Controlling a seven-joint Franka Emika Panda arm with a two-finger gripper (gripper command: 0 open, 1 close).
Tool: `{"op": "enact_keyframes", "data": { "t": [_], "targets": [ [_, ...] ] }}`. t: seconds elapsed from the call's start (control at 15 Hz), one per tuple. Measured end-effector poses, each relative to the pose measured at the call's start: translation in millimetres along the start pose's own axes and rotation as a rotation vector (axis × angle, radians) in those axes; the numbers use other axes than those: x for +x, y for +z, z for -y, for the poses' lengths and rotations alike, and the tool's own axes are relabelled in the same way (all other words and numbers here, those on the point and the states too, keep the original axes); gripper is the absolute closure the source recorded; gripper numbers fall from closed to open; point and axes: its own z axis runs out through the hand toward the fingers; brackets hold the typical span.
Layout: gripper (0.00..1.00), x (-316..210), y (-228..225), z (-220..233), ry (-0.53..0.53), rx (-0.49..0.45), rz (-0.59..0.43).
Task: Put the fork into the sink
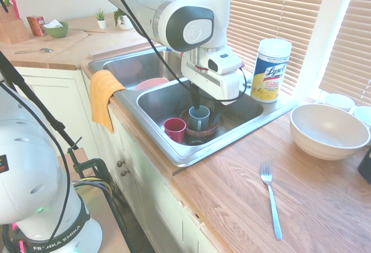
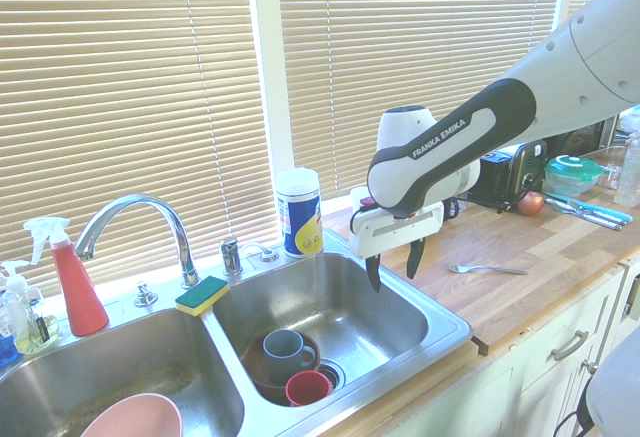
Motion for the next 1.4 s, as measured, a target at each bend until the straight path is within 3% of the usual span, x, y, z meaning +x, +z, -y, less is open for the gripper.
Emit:
{"op": "enact_keyframes", "data": {
  "t": [0.13, 0.33, 0.8, 1.13, 1.4],
  "targets": [
    [0.0, 0.0, 0.4, 0.1, -0.006, -0.001, 0.0],
    [0.0, 3.6, -11.9, -7.2, -0.16, 0.007, -0.008],
    [0.0, 70.2, -52.8, -127.7, -0.578, 0.006, 0.054],
    [0.0, 131.5, -69.4, -193.2, -0.652, 0.001, 0.026],
    [0.0, 175.6, -21.8, -213.3, -0.704, -0.006, 0.023]
  ]
}}
